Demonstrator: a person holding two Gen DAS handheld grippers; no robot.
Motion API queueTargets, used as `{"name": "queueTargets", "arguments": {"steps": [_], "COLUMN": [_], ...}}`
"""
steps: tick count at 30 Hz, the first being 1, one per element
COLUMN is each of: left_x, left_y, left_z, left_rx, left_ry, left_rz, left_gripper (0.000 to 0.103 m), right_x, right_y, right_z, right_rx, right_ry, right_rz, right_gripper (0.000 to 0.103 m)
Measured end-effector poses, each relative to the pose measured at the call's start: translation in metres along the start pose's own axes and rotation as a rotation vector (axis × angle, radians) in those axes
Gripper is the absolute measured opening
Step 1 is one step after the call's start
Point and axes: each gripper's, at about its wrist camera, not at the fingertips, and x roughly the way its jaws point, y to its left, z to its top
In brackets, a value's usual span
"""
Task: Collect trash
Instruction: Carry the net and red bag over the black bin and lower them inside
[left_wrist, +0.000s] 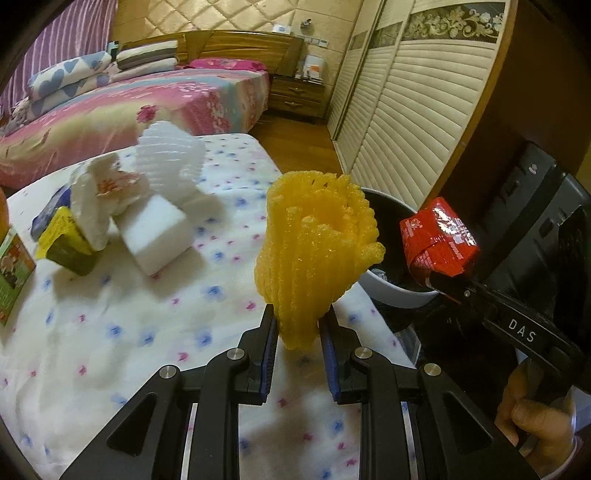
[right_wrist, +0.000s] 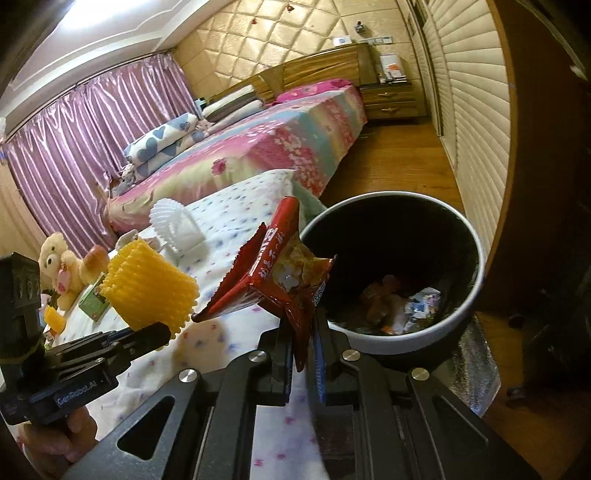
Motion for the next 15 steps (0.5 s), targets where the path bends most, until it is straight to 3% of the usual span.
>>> {"name": "queueTargets", "arguments": {"steps": [15], "left_x": [0.028], "left_y": [-0.02], "left_z": [0.018], "left_rx": [0.059], "left_ry": [0.018], "left_rz": [-0.023], "left_gripper": [0.021], "right_x": [0.001], "right_y": [-0.032], "right_z": [0.005], "right_rx": [0.057], "right_ry": [-0.001], "right_rz": [-0.047], "right_gripper": [0.009]}}
